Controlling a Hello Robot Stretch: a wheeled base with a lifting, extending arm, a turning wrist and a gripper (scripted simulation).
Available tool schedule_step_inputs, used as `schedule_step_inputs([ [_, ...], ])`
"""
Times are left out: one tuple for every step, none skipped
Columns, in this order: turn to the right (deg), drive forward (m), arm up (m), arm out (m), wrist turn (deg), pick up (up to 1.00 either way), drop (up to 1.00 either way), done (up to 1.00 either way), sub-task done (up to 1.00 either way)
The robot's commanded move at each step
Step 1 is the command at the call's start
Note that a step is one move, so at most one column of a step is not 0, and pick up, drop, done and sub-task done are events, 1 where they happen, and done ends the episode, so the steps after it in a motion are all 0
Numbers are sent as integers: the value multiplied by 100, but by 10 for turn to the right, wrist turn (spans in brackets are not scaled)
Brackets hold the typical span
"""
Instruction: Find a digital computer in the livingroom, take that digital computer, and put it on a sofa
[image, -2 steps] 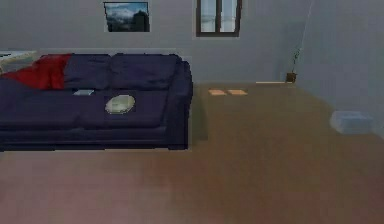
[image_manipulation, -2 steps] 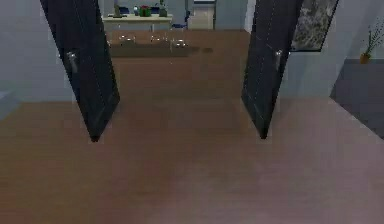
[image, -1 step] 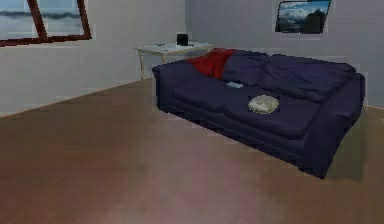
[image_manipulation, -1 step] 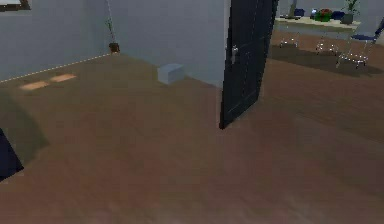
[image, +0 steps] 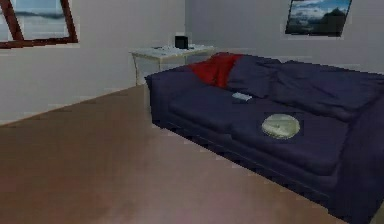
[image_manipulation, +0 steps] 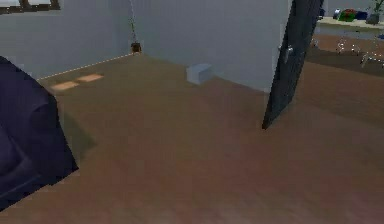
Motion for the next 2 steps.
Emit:
schedule_step_inputs([
  [-270,0,0,0,0,0,0,0,0],
  [0,100,0,0,0,0,0,0,0],
])
